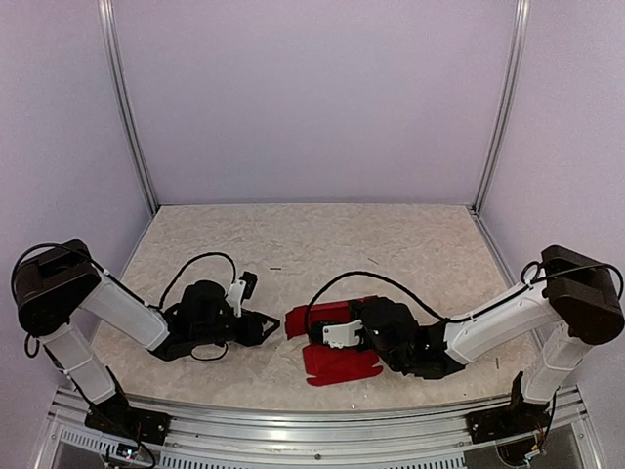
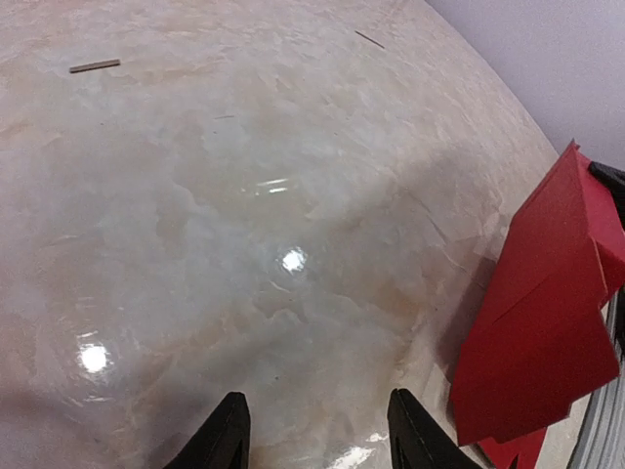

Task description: Fold the paper box

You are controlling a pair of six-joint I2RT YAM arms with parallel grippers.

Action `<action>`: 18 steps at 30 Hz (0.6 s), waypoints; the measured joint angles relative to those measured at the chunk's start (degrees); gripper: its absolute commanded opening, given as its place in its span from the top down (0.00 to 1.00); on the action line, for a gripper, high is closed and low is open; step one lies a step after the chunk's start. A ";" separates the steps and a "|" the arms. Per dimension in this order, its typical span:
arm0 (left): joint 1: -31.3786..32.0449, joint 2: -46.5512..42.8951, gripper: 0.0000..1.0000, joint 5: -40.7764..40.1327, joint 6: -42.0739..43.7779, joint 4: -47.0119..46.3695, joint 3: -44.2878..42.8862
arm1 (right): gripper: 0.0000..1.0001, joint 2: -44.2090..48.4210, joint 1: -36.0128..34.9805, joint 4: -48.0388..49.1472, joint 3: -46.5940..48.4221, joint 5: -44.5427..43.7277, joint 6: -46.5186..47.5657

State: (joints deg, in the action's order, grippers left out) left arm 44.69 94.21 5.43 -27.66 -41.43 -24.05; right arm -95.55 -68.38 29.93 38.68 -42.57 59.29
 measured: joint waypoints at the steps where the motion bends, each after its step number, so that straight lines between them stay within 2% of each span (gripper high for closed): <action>1: 0.76 0.76 0.52 1.38 1.14 -0.76 -0.11 | 1.00 0.09 -0.22 2.29 -1.36 -0.42 0.92; 9: 4.15 3.69 0.51 6.58 6.56 -4.22 -1.51 | 1.00 0.09 -2.75 17.40 -8.81 -2.71 6.82; 18: 6.64 3.76 0.51 9.29 10.86 -5.86 -1.77 | 1.00 -1.46 -6.99 25.64 -13.22 -4.44 9.11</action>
State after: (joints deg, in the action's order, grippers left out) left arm 51.33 97.97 14.72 -16.80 -47.29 -25.82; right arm -97.01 -75.37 55.57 25.45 -47.00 68.40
